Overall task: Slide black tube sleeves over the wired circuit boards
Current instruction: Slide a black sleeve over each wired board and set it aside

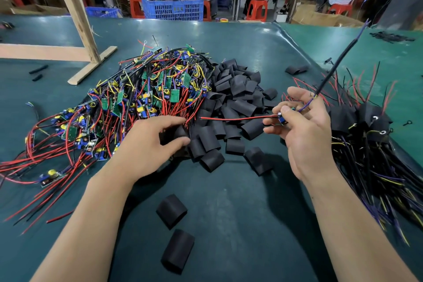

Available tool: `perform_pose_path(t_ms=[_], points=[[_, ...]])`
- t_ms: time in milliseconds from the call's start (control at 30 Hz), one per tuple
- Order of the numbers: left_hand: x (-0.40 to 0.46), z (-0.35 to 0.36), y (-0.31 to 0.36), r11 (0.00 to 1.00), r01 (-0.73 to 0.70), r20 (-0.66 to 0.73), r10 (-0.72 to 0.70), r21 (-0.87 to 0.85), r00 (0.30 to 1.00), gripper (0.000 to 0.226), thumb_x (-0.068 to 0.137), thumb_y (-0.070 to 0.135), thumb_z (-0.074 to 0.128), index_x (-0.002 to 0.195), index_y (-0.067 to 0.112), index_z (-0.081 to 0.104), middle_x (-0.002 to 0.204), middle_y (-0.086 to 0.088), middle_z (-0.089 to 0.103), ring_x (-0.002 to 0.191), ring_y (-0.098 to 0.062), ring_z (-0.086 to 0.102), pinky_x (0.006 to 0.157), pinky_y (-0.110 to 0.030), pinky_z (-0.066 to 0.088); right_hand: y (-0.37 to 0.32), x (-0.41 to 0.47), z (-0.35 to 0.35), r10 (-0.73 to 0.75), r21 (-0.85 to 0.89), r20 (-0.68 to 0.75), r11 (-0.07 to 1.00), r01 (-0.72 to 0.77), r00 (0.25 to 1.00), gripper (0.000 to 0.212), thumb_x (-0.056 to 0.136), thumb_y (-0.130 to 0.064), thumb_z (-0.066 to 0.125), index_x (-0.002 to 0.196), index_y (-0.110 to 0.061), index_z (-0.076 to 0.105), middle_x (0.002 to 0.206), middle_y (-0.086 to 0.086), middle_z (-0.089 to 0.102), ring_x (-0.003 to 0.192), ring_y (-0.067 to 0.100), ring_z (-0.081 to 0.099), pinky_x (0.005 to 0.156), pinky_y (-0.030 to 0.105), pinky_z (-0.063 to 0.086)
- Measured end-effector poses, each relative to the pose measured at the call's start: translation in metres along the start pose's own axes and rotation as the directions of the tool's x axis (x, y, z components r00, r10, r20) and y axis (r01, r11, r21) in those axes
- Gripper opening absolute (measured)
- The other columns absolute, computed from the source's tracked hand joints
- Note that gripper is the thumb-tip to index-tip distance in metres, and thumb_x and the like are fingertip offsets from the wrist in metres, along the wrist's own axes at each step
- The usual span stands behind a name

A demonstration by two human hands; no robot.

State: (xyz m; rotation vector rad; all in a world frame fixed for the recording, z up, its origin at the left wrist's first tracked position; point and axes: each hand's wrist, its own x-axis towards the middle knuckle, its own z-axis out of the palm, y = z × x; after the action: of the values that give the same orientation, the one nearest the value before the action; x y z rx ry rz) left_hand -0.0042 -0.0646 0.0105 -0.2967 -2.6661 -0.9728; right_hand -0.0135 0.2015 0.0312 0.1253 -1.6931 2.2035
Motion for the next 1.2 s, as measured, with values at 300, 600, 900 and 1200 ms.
perform_pose_path(t_ms=[300, 600, 900, 1200], points=[[-0.005, 0.004, 0.02, 0.965, -0.169, -0.097, 0.153, -0.199, 0.983, 0.052, 0.076, 0.035, 0.078, 0.123, 0.035, 0.057, 0.105, 0.042, 0.062, 0.106, 0.014, 0.057, 0.081, 0.001, 0.035, -0.002, -0.002, 0.003, -0.053, -0.029, 0.046, 0.998, 0.055, 0.998, 0.034, 0.096, 0.012, 0.041, 0.109, -0.017, 0.05, 0.081, 0.004, 0.057, 0.06, 0.019, 0.063, 0.054, 0.026, 0.054], [-0.005, 0.009, 0.019, 0.943, -0.242, -0.077, 0.23, -0.229, 0.97, 0.052, 0.08, 0.019, 0.08, 0.126, 0.023, 0.057, 0.113, 0.021, 0.069, 0.116, 0.007, 0.057, 0.094, -0.003, 0.035, 0.002, -0.004, 0.003, -0.113, -0.144, 0.097, 0.981, 0.126, 0.989, 0.036, 0.096, 0.009, 0.041, 0.109, -0.023, 0.05, 0.082, 0.001, 0.058, 0.065, 0.016, 0.063, 0.057, 0.027, 0.054], [-0.006, 0.007, 0.019, 0.926, -0.264, -0.083, 0.25, -0.271, 0.965, 0.05, 0.08, 0.015, 0.079, 0.125, 0.018, 0.058, 0.114, 0.017, 0.07, 0.115, 0.004, 0.059, 0.096, -0.007, 0.038, 0.005, -0.003, 0.002, -0.104, -0.171, 0.067, 0.979, 0.115, 0.992, 0.035, 0.094, 0.008, 0.042, 0.107, -0.024, 0.05, 0.085, 0.004, 0.056, 0.063, 0.015, 0.063, 0.056, 0.026, 0.053], [-0.006, 0.016, 0.026, 0.976, -0.181, 0.021, 0.185, -0.125, 0.983, 0.052, 0.08, 0.03, 0.079, 0.127, 0.033, 0.058, 0.115, 0.021, 0.067, 0.117, 0.004, 0.056, 0.105, -0.029, 0.041, 0.004, -0.018, 0.018, 0.024, -0.108, 0.269, 0.994, 0.006, 0.963, 0.021, 0.098, 0.006, 0.048, 0.109, -0.009, 0.057, 0.097, 0.011, 0.069, 0.077, 0.021, 0.069, 0.068, 0.03, 0.059]])
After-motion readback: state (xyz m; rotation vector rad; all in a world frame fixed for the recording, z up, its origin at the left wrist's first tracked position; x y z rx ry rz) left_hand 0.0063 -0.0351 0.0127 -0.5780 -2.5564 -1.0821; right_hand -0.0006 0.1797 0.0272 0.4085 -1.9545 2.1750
